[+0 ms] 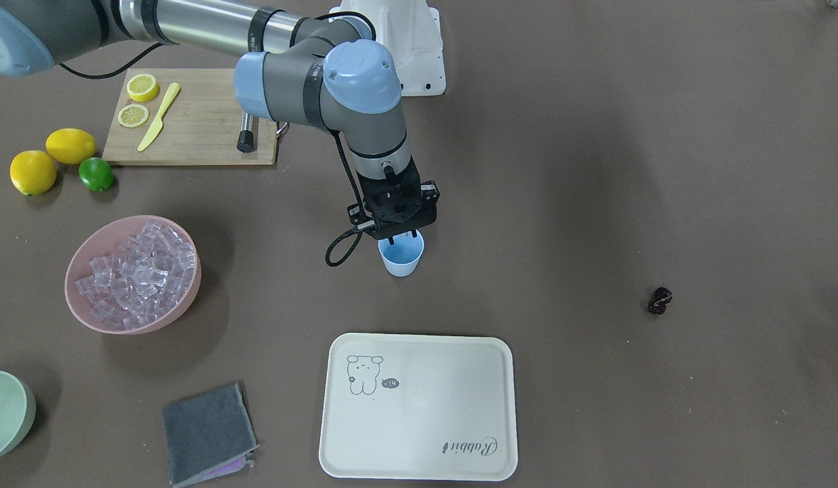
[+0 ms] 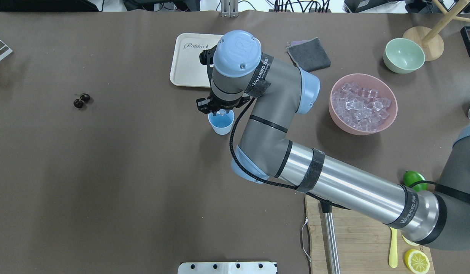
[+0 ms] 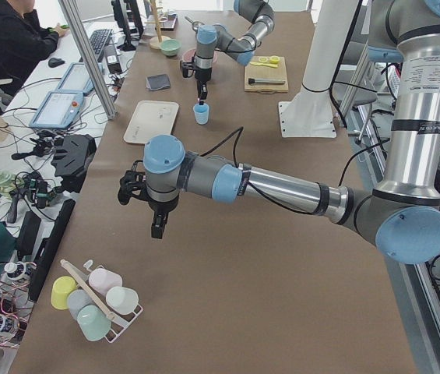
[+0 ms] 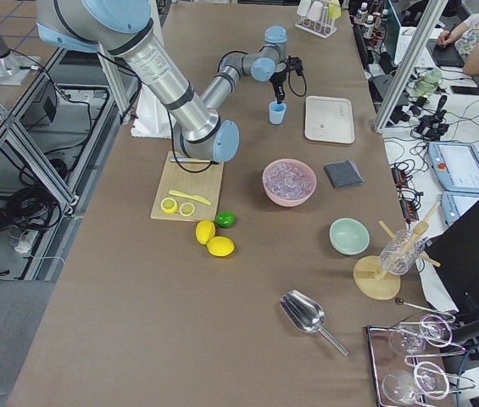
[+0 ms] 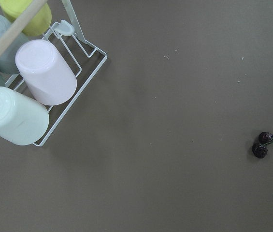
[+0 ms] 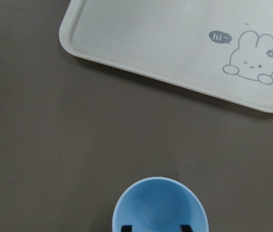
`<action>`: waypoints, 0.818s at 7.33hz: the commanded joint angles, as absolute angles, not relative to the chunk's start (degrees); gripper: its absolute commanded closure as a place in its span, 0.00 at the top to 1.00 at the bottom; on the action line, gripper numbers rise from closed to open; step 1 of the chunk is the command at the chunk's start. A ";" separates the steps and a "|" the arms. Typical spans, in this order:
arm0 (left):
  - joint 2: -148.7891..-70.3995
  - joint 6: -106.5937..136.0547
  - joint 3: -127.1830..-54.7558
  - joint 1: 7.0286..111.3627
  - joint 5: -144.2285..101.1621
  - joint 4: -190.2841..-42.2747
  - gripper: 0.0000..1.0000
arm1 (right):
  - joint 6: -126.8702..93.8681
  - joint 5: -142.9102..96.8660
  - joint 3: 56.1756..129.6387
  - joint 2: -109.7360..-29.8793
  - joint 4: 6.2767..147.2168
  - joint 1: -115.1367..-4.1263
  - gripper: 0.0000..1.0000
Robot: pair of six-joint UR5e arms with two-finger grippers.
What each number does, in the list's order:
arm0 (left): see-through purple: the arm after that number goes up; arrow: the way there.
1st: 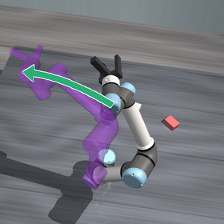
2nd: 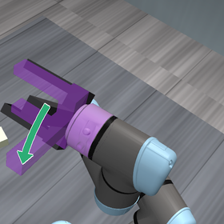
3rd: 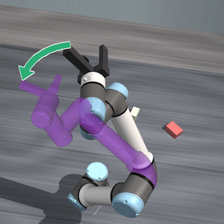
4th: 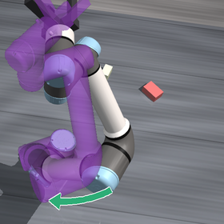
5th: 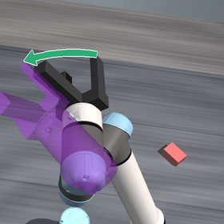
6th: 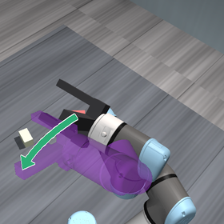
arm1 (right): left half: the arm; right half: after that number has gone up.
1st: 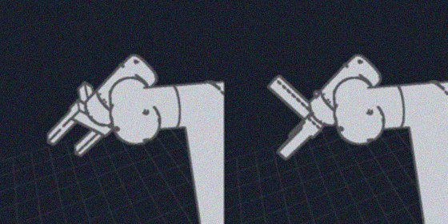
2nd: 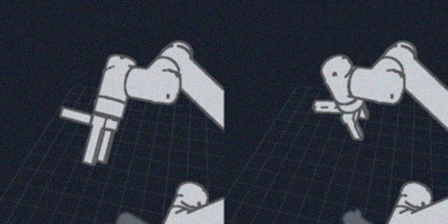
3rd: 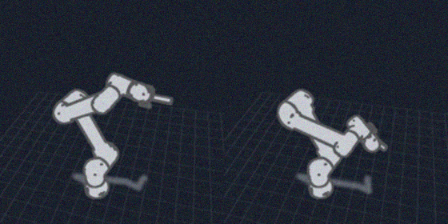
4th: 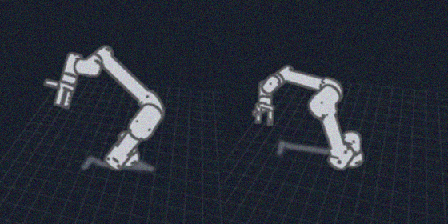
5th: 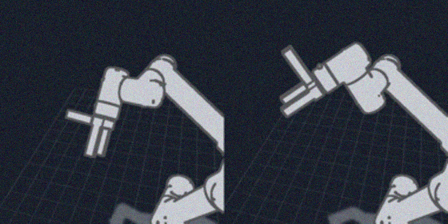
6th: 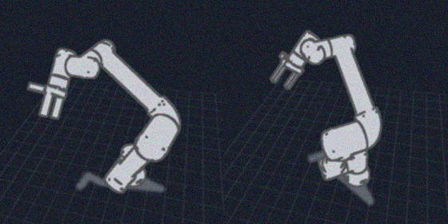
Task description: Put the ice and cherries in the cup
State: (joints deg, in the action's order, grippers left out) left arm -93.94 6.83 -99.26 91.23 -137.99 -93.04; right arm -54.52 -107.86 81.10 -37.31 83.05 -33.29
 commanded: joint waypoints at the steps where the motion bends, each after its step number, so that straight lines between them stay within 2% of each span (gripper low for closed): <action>1: -93.96 6.77 -98.88 91.23 -137.99 -93.16 0.98 | -54.58 -107.49 80.68 -37.35 82.09 -32.96 0.00; 2: -93.96 6.77 -98.79 91.23 -137.90 -93.25 0.98 | -54.49 -107.49 80.60 -37.27 82.00 -32.96 0.00; 3: -93.96 6.77 -98.88 91.23 -137.99 -93.25 0.98 | -54.49 -107.40 80.25 -37.35 81.65 -33.31 0.07; 4: -93.96 6.85 -99.05 91.23 -137.99 -93.16 0.98 | -54.49 -107.40 79.64 -37.35 80.87 -33.31 0.26; 5: -93.96 6.86 -98.97 91.23 -137.99 -93.16 0.98 | -54.58 -107.05 79.37 -37.44 80.08 -33.31 0.49; 6: -93.96 6.86 -98.70 91.23 -137.90 -93.16 0.98 | -54.58 -103.74 78.93 -37.62 79.98 -33.22 0.79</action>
